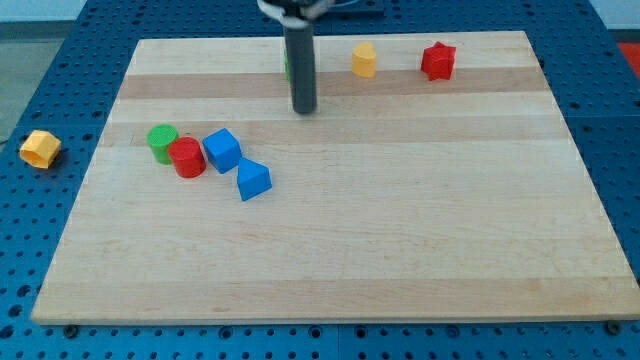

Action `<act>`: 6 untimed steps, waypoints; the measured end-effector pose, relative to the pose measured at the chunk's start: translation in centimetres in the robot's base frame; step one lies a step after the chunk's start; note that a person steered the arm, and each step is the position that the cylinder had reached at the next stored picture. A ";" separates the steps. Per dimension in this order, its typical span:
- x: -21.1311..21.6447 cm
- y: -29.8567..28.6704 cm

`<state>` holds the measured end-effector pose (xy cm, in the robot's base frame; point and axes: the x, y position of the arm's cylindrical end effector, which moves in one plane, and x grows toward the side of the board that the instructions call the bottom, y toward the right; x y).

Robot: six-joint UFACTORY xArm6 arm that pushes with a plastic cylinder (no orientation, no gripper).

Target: Move the blue cube upwards

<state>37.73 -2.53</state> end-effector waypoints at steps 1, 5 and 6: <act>7.5 -1.9; 6.3 -10.7; 2.9 -14.6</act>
